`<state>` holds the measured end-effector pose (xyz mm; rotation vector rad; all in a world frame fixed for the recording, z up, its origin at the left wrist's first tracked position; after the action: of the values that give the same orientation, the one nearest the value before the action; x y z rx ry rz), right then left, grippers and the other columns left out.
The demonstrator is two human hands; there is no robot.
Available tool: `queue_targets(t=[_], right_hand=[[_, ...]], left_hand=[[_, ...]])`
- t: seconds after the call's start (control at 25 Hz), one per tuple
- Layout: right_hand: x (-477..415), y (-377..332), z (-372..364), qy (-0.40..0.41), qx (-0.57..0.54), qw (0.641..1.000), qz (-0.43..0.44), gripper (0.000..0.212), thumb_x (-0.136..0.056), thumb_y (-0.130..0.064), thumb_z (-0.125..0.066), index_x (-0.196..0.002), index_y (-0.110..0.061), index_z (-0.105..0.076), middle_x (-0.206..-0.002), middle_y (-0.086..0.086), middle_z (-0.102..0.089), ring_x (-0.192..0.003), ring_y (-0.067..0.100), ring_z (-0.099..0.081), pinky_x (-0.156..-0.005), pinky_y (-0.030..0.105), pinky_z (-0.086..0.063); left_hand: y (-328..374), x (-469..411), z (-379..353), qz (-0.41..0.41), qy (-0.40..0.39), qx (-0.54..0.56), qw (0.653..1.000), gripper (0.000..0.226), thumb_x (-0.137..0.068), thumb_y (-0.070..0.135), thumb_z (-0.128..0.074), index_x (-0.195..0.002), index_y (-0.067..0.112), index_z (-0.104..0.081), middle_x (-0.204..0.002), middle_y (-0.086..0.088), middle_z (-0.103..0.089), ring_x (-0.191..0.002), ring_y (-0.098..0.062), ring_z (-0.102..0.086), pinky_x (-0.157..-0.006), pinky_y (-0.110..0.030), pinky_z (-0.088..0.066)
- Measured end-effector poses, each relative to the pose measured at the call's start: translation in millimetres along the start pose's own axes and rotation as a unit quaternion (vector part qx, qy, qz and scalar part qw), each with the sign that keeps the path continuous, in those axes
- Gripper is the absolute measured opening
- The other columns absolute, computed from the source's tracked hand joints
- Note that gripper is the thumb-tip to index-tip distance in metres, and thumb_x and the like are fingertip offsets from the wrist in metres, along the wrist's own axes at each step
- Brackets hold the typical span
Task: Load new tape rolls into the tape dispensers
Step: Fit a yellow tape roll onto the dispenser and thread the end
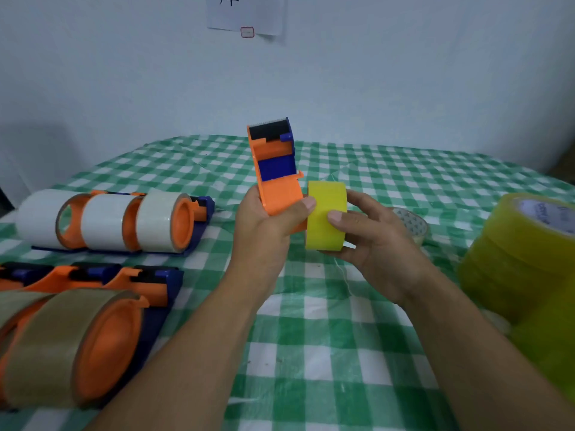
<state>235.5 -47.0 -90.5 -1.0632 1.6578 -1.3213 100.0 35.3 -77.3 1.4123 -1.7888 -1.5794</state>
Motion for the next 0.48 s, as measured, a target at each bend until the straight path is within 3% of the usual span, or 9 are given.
queue_targets(t=[0.16,0.32,0.48], right_hand=[[3.5,-6.1,5.7,0.070,0.003,0.997,0.016,0.067,-0.071,-0.044,-0.083,-0.127,-0.016,-0.062,-0.115,0.008,-0.074,-0.100,0.028,-0.074,-0.080,0.044,-0.061],[8.5,-10.7,3.8,0.104,0.087,0.991,0.018,0.070,-0.067,-0.059,-0.072,-0.125,-0.022,-0.064,-0.112,0.002,-0.074,-0.095,0.022,-0.074,-0.074,0.039,-0.061],[11.7,-9.7,2.0,0.135,0.141,0.981,-0.012,0.080,-0.066,-0.076,-0.066,-0.131,-0.029,-0.059,-0.119,0.002,-0.067,-0.099,0.025,-0.072,-0.065,0.039,-0.062]], left_hand=[[-4.0,2.9,3.3,0.033,0.022,0.000,0.999,0.024,-0.097,0.014,-0.060,-0.117,0.003,-0.064,-0.086,-0.010,-0.074,-0.078,-0.020,-0.071,-0.073,-0.031,-0.059],[-6.1,3.8,-0.4,0.032,0.006,-0.015,0.999,0.024,-0.099,0.018,-0.058,-0.116,0.005,-0.068,-0.106,-0.015,-0.075,-0.092,-0.024,-0.072,-0.079,-0.031,-0.058],[-5.8,5.5,-3.0,0.030,0.012,-0.021,0.999,0.022,-0.099,0.019,-0.057,-0.114,0.006,-0.068,-0.105,-0.011,-0.074,-0.091,-0.019,-0.070,-0.076,-0.027,-0.056]])
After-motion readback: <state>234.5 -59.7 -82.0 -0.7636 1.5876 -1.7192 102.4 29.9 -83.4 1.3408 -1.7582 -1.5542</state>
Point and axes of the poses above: each hand's wrist, its own x-axis away from the middle knuckle, its own z-axis out of the back of the hand, y = z × x, the point moved 6 cm from there along -x, towards the middle knuckle
